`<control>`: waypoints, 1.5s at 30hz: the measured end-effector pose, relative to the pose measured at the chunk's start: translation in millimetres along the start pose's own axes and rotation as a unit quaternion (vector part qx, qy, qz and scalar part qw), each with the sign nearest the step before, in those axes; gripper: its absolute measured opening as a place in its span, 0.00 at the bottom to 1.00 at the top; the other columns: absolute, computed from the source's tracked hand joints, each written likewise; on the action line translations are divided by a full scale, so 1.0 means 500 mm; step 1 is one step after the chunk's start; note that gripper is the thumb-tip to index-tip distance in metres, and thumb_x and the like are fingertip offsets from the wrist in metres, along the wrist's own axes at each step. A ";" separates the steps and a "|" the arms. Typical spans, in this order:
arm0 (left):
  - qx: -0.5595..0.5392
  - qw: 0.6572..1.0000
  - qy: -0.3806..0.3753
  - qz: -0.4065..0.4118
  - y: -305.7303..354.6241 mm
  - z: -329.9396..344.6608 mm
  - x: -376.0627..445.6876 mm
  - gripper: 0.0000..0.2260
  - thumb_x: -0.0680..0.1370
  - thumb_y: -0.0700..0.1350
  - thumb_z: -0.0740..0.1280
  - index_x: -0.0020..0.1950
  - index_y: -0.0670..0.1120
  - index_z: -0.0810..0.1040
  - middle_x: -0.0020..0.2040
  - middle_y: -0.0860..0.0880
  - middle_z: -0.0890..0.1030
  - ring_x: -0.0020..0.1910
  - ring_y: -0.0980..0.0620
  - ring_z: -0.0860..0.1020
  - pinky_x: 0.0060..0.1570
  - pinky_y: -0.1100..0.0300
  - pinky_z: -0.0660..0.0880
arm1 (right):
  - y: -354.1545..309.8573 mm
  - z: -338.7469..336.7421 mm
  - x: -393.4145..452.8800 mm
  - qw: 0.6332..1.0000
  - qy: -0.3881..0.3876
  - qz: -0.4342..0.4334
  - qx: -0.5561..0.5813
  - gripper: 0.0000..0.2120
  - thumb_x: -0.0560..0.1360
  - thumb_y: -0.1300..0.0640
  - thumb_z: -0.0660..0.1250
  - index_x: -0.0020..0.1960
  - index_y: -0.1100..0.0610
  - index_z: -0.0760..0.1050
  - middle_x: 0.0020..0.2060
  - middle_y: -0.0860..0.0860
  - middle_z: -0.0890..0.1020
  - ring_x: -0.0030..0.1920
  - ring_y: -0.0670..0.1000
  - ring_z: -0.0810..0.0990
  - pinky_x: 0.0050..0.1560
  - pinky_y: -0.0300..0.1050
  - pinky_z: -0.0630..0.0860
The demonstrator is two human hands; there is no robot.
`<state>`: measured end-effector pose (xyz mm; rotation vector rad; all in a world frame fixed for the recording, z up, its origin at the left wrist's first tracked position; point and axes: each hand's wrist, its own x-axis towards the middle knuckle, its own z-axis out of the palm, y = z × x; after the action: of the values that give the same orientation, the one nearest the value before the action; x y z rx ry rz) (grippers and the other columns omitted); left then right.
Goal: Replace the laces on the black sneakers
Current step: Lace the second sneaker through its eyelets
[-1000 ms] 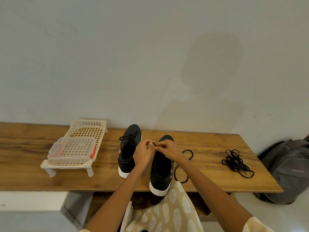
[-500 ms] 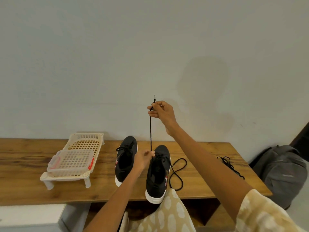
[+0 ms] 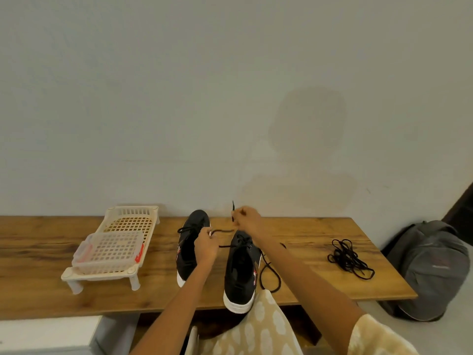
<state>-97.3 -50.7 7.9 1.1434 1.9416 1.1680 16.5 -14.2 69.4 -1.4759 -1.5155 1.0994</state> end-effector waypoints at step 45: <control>0.154 0.936 -0.287 -0.134 0.054 0.119 0.127 0.14 0.78 0.43 0.66 0.59 0.36 0.74 0.53 0.40 0.78 0.48 0.41 0.81 0.47 0.53 0.80 | 0.264 -0.078 0.094 0.998 0.024 -0.046 -0.021 0.09 0.78 0.60 0.65 0.56 0.57 0.79 0.44 0.49 0.83 0.43 0.42 0.80 0.40 0.30 0.74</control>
<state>-67.5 35.4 2.6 1.1620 1.7652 0.3309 97.6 31.8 -42.0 -1.4358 -1.5663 0.9773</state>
